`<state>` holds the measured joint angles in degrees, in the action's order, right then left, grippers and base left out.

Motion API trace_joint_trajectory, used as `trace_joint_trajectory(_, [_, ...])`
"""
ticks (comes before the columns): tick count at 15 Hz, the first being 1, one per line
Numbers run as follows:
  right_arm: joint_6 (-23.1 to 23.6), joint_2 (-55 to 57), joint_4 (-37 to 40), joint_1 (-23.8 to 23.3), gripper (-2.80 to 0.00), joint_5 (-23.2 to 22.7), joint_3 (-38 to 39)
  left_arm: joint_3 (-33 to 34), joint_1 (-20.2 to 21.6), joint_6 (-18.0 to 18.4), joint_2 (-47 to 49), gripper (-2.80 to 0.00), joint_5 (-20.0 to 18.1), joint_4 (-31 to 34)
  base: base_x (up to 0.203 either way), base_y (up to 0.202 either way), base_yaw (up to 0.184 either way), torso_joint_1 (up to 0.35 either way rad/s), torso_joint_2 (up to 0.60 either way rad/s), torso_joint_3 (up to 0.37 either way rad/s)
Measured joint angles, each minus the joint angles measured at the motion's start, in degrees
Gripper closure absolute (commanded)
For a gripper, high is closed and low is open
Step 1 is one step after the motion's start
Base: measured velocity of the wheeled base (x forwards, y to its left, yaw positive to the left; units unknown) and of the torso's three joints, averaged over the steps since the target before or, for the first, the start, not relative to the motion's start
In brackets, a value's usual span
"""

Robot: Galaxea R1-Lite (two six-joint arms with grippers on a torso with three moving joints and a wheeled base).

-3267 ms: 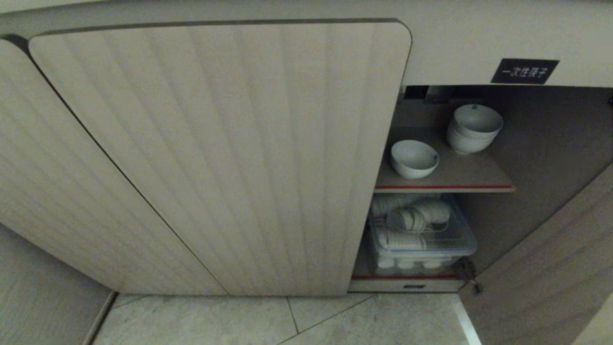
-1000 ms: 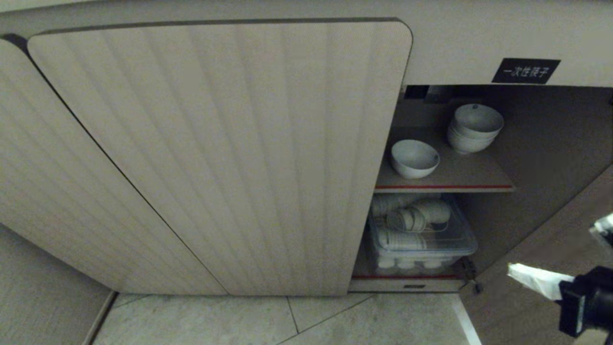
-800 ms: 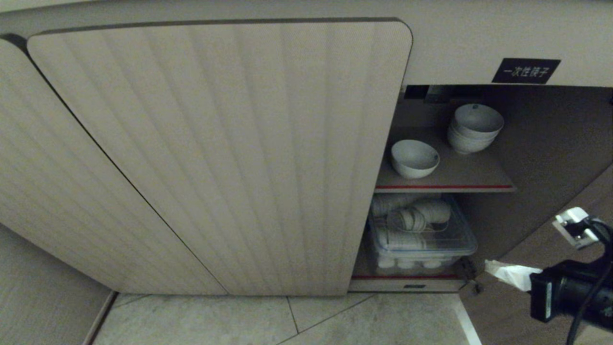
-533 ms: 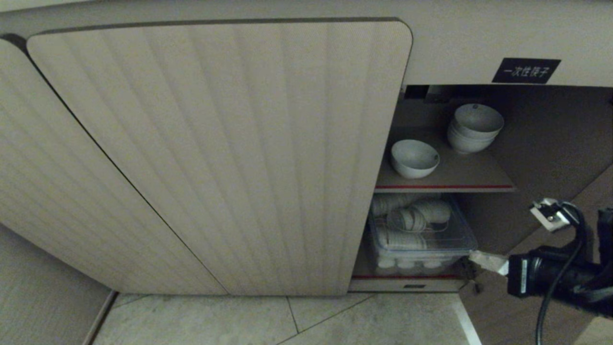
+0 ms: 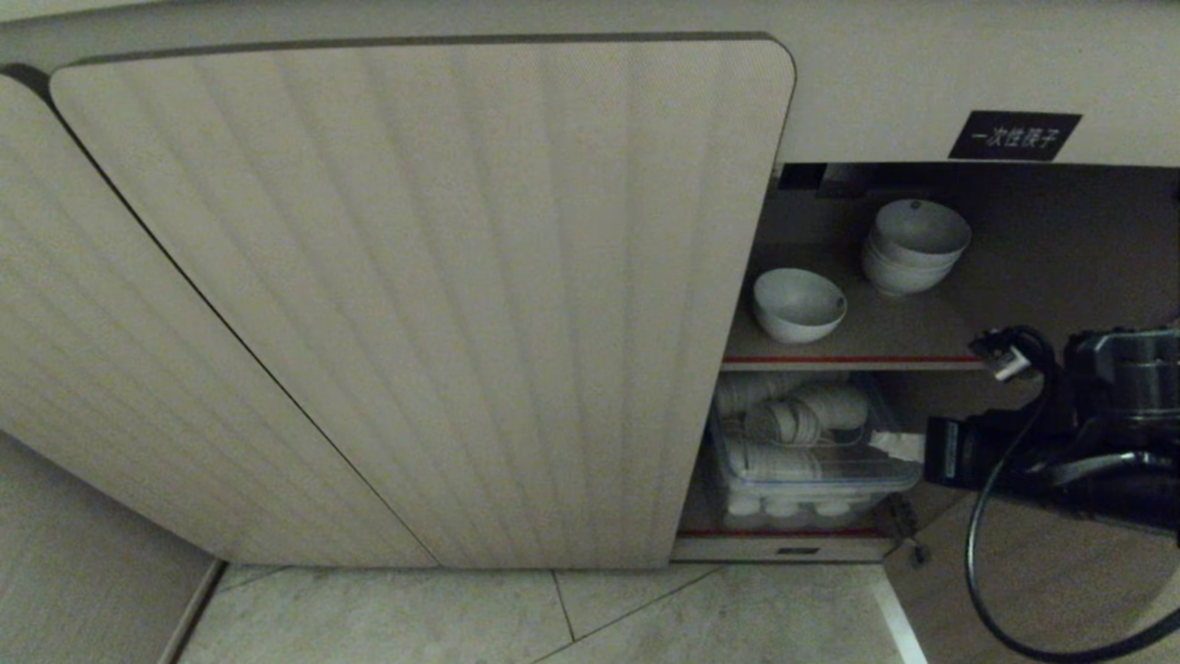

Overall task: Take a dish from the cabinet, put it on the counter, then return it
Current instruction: Take the bowl from the cabinet

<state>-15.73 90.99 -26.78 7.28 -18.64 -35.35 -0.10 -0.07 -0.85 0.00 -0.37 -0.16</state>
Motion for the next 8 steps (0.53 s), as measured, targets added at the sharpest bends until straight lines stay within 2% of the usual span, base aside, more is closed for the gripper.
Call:
trace_joint_trajectory(5, [-2.22, 3.28, 8.23, -0.23, 0.0, 1.91, -7.99, 0.0, 0.0, 0.0, 0.0, 0.0, 0.01, 0.0, 0.0, 0.0, 0.0, 0.0, 0.0, 0.0])
trace_joint_trajectory(8, [-5.98, 5.36, 10.32, -0.26, 0.0, 1.98, -13.62, 0.0, 0.0, 0.0, 0.0, 0.0, 0.04, 0.0, 0.0, 0.0, 0.0, 0.0, 0.0, 0.0])
